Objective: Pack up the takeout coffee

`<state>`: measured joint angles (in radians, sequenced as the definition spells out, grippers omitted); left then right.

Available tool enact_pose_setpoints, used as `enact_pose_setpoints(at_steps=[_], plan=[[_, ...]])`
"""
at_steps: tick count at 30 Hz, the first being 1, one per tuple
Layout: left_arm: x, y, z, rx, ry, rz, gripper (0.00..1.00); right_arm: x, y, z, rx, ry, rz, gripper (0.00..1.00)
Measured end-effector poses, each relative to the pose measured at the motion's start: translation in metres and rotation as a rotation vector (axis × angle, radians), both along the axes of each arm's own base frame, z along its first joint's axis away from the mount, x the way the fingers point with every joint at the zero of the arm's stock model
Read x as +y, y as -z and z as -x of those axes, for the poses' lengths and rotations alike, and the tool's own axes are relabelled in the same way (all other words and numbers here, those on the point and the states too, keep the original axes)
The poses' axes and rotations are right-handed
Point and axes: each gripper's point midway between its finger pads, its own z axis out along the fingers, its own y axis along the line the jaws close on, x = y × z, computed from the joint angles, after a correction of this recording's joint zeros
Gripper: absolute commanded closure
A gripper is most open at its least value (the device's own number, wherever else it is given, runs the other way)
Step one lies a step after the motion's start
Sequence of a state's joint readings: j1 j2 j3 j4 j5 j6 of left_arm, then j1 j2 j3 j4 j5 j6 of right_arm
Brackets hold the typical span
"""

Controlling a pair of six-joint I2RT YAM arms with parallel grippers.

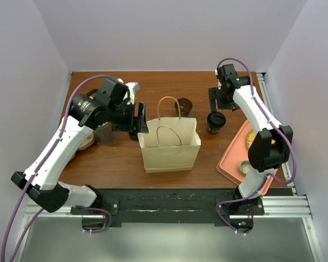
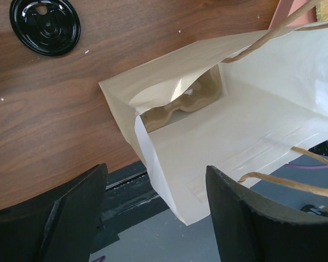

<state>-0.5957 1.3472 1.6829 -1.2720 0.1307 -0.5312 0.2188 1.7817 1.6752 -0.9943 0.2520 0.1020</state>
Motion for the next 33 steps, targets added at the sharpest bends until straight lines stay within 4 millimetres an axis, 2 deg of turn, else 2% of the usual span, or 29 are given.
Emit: enact_pose_setpoints(at_steps=[1,3,10,20,23,28,33], plan=[[0.001,0.0,0.001,-0.002,0.0,-0.002,0.11,0.0,0.001,0.001,0.008,-0.003,-0.01,0.17],[0.002,-0.001,0.001,-0.004,0.0,-0.005,0.1,0.002,0.002,0.003,0.021,-0.01,-0.026,0.18],[0.003,0.0,0.002,-0.006,0.011,-0.014,0.1,0.01,0.008,0.007,0.043,-0.044,-0.069,0.17],[0.004,0.002,0.001,-0.009,0.03,-0.028,0.1,0.013,0.034,0.009,0.097,-0.065,-0.075,0.18],[0.004,0.002,0.001,-0.01,0.033,-0.029,0.1,0.017,0.037,0.006,0.087,-0.075,-0.089,0.18],[0.004,0.001,0.001,-0.012,0.033,-0.028,0.1,0.017,0.049,0.012,0.116,-0.085,-0.09,0.18],[0.003,0.002,0.0,-0.01,0.033,-0.03,0.1,0.016,0.049,0.011,0.122,-0.086,-0.087,0.19]])
